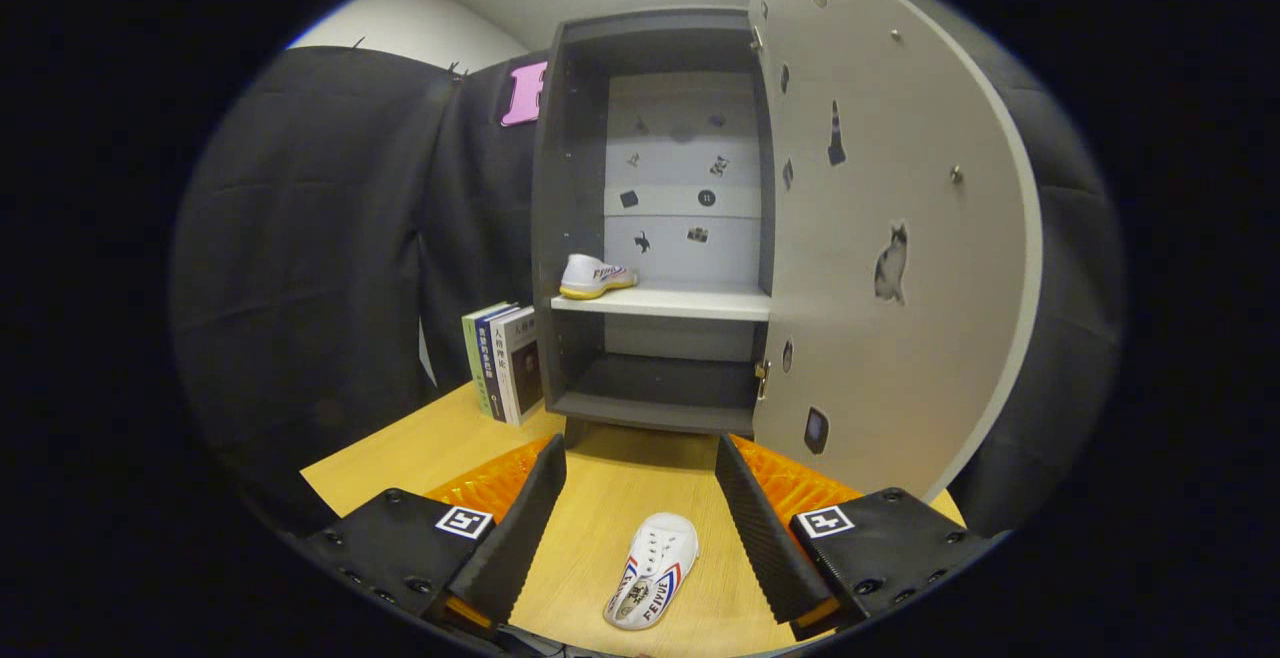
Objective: Open the shoe cabinet door, grab the shoes and put them into the shoe cabinet, then close the shoe cabinet door.
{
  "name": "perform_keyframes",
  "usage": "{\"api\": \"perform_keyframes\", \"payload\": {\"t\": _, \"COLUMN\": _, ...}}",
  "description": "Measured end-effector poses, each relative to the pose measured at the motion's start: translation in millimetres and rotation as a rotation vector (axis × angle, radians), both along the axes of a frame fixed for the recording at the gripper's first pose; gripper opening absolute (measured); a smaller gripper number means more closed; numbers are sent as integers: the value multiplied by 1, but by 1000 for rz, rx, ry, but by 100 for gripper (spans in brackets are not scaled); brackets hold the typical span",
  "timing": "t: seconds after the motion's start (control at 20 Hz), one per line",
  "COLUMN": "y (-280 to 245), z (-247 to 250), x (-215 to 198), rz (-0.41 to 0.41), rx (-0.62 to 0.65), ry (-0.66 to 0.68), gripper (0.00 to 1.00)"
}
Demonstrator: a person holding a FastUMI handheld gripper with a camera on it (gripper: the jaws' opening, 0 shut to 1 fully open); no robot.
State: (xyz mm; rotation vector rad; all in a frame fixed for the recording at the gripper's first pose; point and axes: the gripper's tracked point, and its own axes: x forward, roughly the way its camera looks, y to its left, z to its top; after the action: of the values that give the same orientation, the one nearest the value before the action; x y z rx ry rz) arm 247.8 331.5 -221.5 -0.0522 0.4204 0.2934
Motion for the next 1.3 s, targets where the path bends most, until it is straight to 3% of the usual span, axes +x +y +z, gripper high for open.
{"api": "perform_keyframes", "payload": {"t": 0.8, "y": 21, "z": -209, "x": 3, "rz": -40, "rx": -48, "ry": 465, "gripper": 94}}
{"api": "perform_keyframes", "payload": {"t": 1.1, "y": 25, "z": -254, "x": -17, "rz": -20, "rx": -96, "ry": 620, "gripper": 86}}
{"api": "perform_keyframes", "payload": {"t": 1.3, "y": 20, "z": -262, "x": -18, "rz": -19, "rx": -178, "ry": 612, "gripper": 82}}
